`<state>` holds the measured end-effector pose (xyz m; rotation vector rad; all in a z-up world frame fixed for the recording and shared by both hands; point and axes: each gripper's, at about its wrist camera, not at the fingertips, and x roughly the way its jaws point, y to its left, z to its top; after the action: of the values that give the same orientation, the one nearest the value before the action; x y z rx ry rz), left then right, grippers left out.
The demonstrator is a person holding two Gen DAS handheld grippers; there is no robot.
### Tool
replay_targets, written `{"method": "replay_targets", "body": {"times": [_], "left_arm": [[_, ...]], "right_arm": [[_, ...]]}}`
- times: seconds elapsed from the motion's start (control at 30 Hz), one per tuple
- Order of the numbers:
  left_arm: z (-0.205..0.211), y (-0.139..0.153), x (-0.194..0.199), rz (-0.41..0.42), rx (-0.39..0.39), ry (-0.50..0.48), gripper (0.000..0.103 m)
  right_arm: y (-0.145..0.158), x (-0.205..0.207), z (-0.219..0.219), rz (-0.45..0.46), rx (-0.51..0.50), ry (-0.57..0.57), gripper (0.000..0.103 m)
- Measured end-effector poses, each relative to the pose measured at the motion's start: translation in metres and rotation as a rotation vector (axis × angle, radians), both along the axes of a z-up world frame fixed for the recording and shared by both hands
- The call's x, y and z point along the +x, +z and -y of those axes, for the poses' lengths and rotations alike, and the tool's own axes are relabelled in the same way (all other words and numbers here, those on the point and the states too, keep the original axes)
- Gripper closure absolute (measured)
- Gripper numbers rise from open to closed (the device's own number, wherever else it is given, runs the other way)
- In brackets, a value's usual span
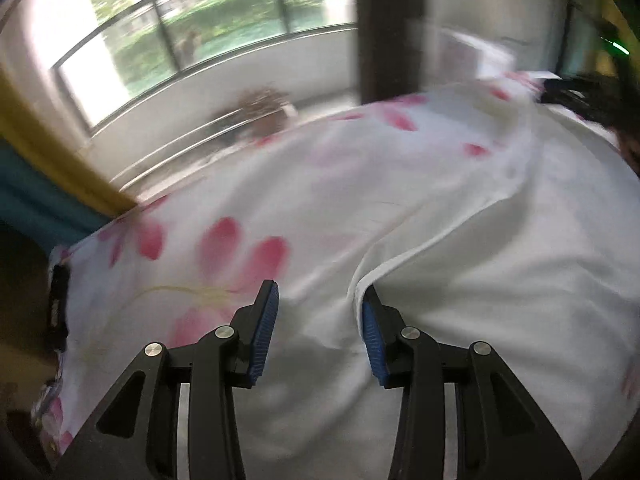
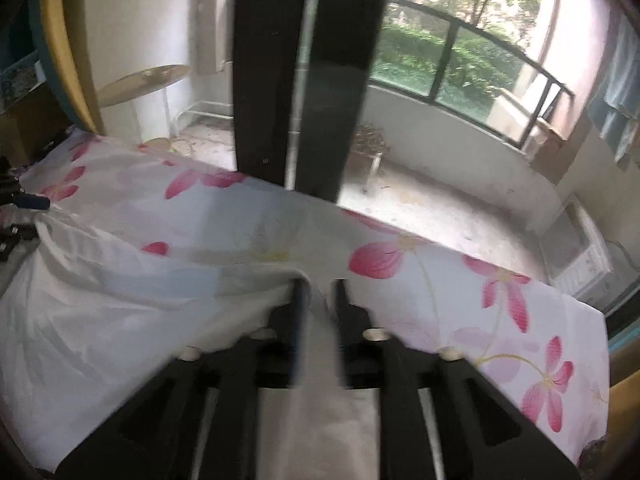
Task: Fold large clothes
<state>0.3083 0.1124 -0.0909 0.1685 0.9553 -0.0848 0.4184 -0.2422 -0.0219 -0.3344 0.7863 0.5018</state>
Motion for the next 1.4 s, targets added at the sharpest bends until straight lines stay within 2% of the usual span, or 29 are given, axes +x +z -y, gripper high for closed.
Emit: {"method": "replay_targets", "body": {"times": [0.03, 0.07, 0.17, 0.3, 0.33, 0.37, 0.4, 0.43, 0.5, 0.53, 0.63, 0.7, 0.77, 0.87, 0.97, 1.0, 1.03, 1.07, 1.1, 1.13, 1.17, 1.2, 1.4], "left_arm": [[-0.006, 0.001, 0.004, 0.001, -0.01, 0.023, 0.06], [-0.014, 0.003, 0.008, 0.005, -0.019, 0.057, 0.06], [-0.036, 0.012, 0.013, 0.028, -0.045, 0.137, 0.06], [-0.049, 0.023, 0.01, 0.036, -0.106, 0.155, 0.06], [-0.054, 0.028, 0.005, 0.033, -0.178, 0.154, 0.06], [-0.063, 0.033, 0.0, 0.025, -0.32, 0.149, 0.06], [-0.066, 0.036, -0.001, 0.02, -0.425, 0.147, 0.06], [-0.072, 0.041, -0.007, 0.028, -0.506, 0.153, 0.053], [-0.069, 0.059, -0.025, 0.085, -0.421, 0.156, 0.042], [-0.066, 0.066, -0.035, 0.106, -0.378, 0.152, 0.042], [-0.068, 0.075, -0.064, 0.122, -0.355, 0.165, 0.042], [-0.069, 0.073, -0.083, 0.124, -0.311, 0.197, 0.042], [-0.071, 0.063, -0.102, 0.103, -0.286, 0.226, 0.042], [-0.072, 0.035, -0.126, 0.023, -0.34, 0.252, 0.041], [-0.064, 0.004, -0.143, -0.061, -0.361, 0.268, 0.04], [-0.061, 0.0, -0.149, -0.047, -0.345, 0.265, 0.04], [-0.055, -0.001, -0.155, -0.023, -0.291, 0.263, 0.04], [-0.052, -0.003, -0.156, -0.025, -0.269, 0.264, 0.04], [-0.047, -0.003, -0.159, -0.019, -0.243, 0.265, 0.04], [-0.045, -0.004, -0.161, -0.013, -0.229, 0.268, 0.044], [-0.041, -0.005, -0.163, -0.004, -0.218, 0.261, 0.057], [-0.038, -0.007, -0.165, -0.004, -0.206, 0.246, 0.096], [-0.037, 0.01, -0.184, 0.038, -0.241, 0.27, 0.099]], "right_arm": [[0.003, 0.001, 0.005, 0.011, -0.003, -0.021, 0.036], [0.006, 0.002, 0.01, 0.025, -0.001, -0.046, 0.032], [0.019, 0.001, 0.032, 0.072, -0.006, -0.114, 0.031], [0.026, -0.006, 0.057, 0.072, -0.001, -0.163, 0.031], [0.027, -0.011, 0.064, 0.07, -0.002, -0.172, 0.031], [0.027, -0.017, 0.07, 0.068, -0.002, -0.181, 0.031], [0.026, -0.024, 0.077, 0.063, -0.003, -0.192, 0.031], [0.024, -0.032, 0.085, 0.055, -0.003, -0.209, 0.031], [0.021, -0.047, 0.101, 0.039, -0.001, -0.238, 0.031], [0.018, -0.055, 0.11, 0.027, 0.001, -0.26, 0.031], [0.01, -0.08, 0.135, -0.008, 0.017, -0.32, 0.031], [0.006, -0.094, 0.148, -0.038, 0.034, -0.356, 0.031], [-0.002, -0.111, 0.159, -0.081, 0.057, -0.389, 0.031], [-0.014, -0.131, 0.173, -0.145, 0.099, -0.421, 0.031], [-0.027, -0.146, 0.184, -0.2, 0.178, -0.429, 0.031], [-0.028, -0.15, 0.186, -0.194, 0.212, -0.43, 0.031], [-0.028, -0.153, 0.186, -0.186, 0.244, -0.425, 0.032], [-0.029, -0.155, 0.185, -0.188, 0.268, -0.413, 0.038], [-0.03, -0.156, 0.182, -0.19, 0.29, -0.397, 0.069], [-0.032, -0.155, 0.179, -0.201, 0.304, -0.388, 0.09], [-0.034, -0.156, 0.18, -0.208, 0.316, -0.387, 0.09], [-0.034, -0.157, 0.18, -0.201, 0.324, -0.385, 0.092], [-0.019, -0.173, 0.194, -0.152, 0.328, -0.4, 0.094]]}}
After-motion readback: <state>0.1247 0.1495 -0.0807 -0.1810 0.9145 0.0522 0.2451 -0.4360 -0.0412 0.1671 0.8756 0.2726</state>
